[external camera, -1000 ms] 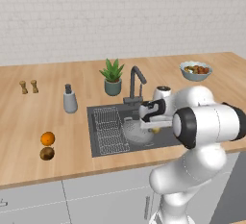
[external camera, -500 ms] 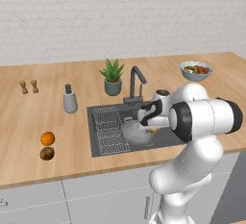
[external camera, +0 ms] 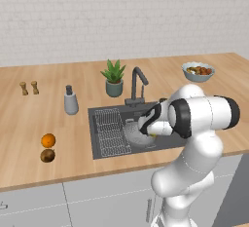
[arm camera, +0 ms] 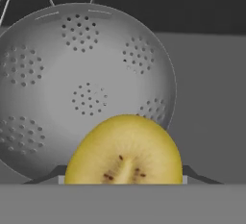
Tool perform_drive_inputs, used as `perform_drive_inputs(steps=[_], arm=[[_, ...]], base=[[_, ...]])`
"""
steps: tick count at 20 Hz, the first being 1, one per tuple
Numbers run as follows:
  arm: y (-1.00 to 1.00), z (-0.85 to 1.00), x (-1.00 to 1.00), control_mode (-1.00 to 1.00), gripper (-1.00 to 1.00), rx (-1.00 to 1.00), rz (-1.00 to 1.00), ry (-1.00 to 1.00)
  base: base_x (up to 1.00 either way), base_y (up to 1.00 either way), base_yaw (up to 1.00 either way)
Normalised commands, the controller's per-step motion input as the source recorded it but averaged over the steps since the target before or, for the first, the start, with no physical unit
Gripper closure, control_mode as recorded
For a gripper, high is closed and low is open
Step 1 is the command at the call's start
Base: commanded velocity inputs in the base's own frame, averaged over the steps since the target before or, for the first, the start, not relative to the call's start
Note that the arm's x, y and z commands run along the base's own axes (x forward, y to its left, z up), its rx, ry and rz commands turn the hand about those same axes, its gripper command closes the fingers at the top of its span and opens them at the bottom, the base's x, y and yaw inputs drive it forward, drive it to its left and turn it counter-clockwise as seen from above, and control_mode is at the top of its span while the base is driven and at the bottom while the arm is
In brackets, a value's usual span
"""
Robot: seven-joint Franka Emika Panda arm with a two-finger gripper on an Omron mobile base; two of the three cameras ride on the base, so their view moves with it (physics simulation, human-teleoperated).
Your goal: Put the colander in the sink, put the orange, pear, kiwi in the colander, and turn on the sink faucet and pour water over the colander.
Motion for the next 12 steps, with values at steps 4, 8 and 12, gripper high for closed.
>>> perform_drive_inputs(steps=[4,8,12], arm=[[0.00,-0.10,0.00,-1.00,1.00,0.00,0.05,0.00],[0.04,-0.01,0.00,-1.00,1.00,0.00,0.04,0.00],[0.10,-0.09,0.00,-1.00,1.00,0.00,0.04,0.00]], base=[[0.00,0.00,0.00],[0.00,0.00,0.00],[0.00,0.00,0.00]])
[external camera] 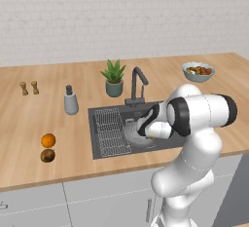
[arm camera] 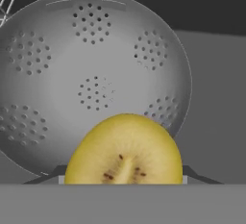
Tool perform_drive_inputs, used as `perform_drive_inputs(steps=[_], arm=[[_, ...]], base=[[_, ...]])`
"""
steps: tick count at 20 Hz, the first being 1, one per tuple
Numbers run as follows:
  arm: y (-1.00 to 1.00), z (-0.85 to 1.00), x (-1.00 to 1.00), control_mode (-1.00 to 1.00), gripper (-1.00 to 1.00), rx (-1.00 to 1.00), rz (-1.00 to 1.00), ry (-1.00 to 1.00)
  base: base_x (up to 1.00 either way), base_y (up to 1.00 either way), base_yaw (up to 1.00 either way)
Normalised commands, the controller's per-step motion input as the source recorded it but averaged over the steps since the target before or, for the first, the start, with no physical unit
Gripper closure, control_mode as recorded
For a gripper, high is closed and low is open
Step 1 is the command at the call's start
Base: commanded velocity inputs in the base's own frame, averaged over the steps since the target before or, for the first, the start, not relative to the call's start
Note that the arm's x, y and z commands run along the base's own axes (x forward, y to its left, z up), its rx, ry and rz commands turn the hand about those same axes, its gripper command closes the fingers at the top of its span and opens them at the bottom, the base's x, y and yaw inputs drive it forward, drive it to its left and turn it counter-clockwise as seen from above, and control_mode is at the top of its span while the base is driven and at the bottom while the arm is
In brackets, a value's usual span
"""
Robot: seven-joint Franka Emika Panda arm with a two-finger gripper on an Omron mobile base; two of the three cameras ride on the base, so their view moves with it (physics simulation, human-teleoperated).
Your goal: Put the colander in the sink, put the orange, pear, kiwi in the colander, and turn on the sink faucet and pour water over the colander.
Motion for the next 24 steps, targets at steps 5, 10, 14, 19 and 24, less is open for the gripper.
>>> perform_drive_inputs(steps=[5,10,14,19,24], arm=[[0.06,-0.14,0.00,-1.00,1.00,0.00,0.05,0.00],[0.00,-0.20,0.00,-1.00,1.00,0.00,0.05,0.00],[0.00,-0.19,0.00,-1.00,1.00,0.00,0.05,0.00],[0.01,-0.06,0.00,-1.00,-1.00,0.00,0.04,0.00],[0.00,0.00,0.00,-1.00,-1.00,0.00,0.00,0.00]], base=[[0.00,0.00,0.00],[0.00,0.00,0.00],[0.00,0.00,0.00],[0.00,0.00,0.00],[0.00,0.00,0.00]])
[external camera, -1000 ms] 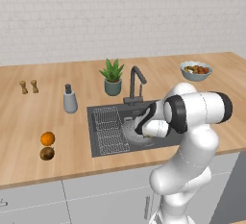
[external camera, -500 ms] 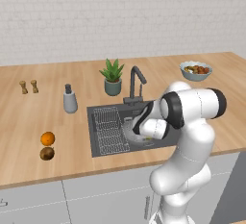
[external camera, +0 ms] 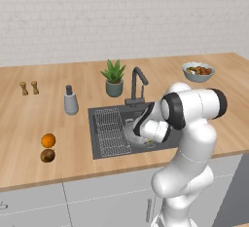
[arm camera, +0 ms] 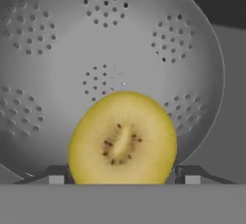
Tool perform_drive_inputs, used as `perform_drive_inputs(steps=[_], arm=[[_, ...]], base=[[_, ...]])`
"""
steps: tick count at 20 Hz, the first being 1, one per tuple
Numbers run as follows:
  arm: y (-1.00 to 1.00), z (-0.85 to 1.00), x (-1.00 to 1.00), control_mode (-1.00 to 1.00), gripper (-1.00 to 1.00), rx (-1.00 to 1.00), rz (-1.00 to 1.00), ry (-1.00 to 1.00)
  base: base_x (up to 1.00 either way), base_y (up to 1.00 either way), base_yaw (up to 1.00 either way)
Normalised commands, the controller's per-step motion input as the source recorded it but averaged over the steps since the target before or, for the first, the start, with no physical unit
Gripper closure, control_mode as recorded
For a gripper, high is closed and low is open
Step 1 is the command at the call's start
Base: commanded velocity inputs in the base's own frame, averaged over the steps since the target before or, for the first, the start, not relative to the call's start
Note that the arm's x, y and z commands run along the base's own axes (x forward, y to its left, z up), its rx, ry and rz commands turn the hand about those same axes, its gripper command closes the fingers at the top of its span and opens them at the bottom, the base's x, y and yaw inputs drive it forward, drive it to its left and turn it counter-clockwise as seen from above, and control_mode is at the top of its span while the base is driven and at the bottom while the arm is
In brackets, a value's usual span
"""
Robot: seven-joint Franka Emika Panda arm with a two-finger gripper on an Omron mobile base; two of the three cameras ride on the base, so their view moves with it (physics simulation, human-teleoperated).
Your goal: Put the colander in the sink, put the orange, pear, kiwi in the colander, and turn on the sink faucet and pour water over the colander.
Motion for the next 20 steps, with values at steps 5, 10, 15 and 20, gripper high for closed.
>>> perform_drive_inputs(steps=[5,10,15,20], arm=[[0.00,0.04,0.00,-1.00,-1.00,0.00,0.00,0.00],[0.04,0.68,-0.03,-1.00,-1.00,0.00,0.00,-0.01],[0.05,0.94,-0.17,-1.00,-1.00,0.00,-0.06,-0.01],[0.00,1.00,-0.15,-1.00,-1.00,0.00,-0.09,0.00]], base=[[0.00,0.00,0.00],[0.00,0.00,0.00],[0.00,0.00,0.00],[0.00,0.00,0.00]])
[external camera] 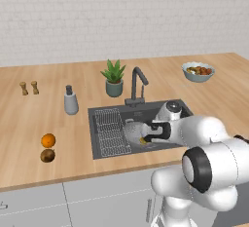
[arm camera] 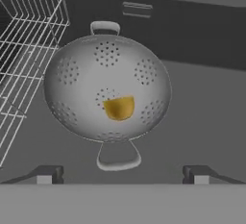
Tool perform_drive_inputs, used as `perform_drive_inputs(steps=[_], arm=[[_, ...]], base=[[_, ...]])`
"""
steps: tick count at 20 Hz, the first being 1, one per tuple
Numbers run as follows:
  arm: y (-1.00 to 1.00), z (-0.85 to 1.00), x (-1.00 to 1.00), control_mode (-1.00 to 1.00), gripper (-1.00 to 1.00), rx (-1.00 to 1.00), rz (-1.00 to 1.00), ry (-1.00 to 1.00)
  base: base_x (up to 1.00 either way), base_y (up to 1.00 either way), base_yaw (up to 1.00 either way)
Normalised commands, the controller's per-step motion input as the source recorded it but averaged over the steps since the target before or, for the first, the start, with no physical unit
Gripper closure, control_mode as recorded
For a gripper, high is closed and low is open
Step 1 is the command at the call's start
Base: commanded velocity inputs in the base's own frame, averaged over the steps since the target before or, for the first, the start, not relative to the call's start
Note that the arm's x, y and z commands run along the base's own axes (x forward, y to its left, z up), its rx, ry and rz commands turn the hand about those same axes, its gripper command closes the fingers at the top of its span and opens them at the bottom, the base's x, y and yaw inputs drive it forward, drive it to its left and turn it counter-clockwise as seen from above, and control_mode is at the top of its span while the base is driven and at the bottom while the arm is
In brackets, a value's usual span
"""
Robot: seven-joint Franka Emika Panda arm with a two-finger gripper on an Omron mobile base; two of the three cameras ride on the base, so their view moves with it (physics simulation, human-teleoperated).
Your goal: Put the colander in the sink, put the orange, pear, kiwi in the colander, and turn on the sink faucet and pour water over the colander.
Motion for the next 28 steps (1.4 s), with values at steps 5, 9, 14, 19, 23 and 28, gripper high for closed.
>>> perform_drive_inputs(steps=[5,9,14,19,23,28], arm=[[0.00,1.00,-0.24,-1.00,-1.00,0.00,-0.05,0.00],[0.07,1.00,-0.42,-1.00,-1.00,0.00,-0.01,0.01],[0.24,0.58,-0.84,-1.00,-1.00,0.00,0.00,0.06],[0.51,0.36,-0.89,-1.00,-1.00,0.00,-0.01,0.04],[0.95,0.29,-0.51,-1.00,-1.00,0.00,0.00,0.08],[0.97,0.03,-0.13,-1.00,-1.00,0.00,0.00,0.09]], base=[[0.00,0.00,0.00],[0.00,0.00,0.00],[0.00,0.00,0.00],[0.00,0.00,0.00],[0.00,0.00,0.00],[0.00,0.00,0.00]])
